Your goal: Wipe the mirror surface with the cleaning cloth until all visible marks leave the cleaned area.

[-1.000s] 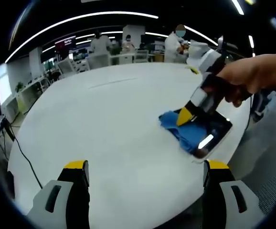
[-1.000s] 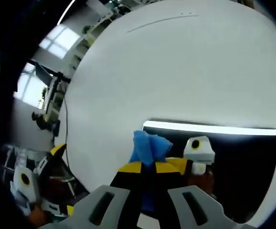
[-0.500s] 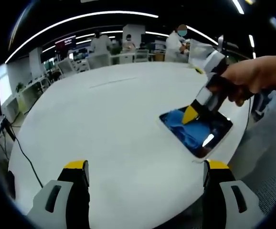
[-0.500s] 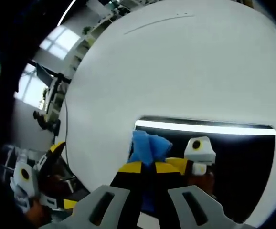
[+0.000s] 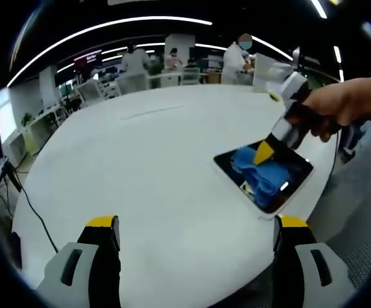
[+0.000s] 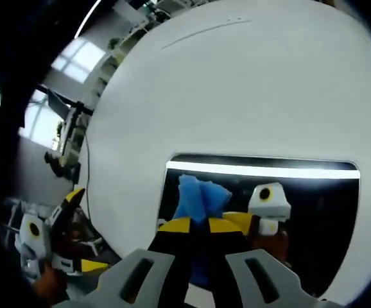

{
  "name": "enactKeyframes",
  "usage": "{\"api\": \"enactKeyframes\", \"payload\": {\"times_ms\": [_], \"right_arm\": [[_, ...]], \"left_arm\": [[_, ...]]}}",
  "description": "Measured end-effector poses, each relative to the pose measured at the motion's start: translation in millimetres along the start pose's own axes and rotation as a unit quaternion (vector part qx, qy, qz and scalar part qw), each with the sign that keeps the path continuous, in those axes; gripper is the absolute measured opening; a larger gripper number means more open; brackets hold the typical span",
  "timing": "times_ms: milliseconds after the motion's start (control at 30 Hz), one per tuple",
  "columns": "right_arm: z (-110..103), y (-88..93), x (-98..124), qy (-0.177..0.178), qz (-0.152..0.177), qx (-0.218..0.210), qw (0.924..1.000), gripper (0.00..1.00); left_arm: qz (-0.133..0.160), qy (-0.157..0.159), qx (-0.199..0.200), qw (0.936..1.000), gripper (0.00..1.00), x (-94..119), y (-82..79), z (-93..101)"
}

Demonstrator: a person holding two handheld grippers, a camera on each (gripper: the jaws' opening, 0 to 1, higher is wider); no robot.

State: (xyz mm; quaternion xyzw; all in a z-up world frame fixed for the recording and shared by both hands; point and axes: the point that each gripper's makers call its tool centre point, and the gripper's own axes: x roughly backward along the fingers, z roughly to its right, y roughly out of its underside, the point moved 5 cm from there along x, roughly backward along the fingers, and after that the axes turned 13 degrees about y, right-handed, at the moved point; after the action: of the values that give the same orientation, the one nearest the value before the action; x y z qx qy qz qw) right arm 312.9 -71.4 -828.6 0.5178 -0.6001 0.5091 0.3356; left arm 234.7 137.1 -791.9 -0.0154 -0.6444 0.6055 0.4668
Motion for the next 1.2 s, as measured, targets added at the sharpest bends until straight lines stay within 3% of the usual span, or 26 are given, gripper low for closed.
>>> {"api": "enactKeyframes", "payload": {"times_ms": [1200], "right_arm": [[47,8.7,17,0.003,-0.006,-0.008,0.9999,0.02]], "left_arm": [[0.003,-0.006,0.005,1.0000,1.00,1,0.3,-1.0]]}}
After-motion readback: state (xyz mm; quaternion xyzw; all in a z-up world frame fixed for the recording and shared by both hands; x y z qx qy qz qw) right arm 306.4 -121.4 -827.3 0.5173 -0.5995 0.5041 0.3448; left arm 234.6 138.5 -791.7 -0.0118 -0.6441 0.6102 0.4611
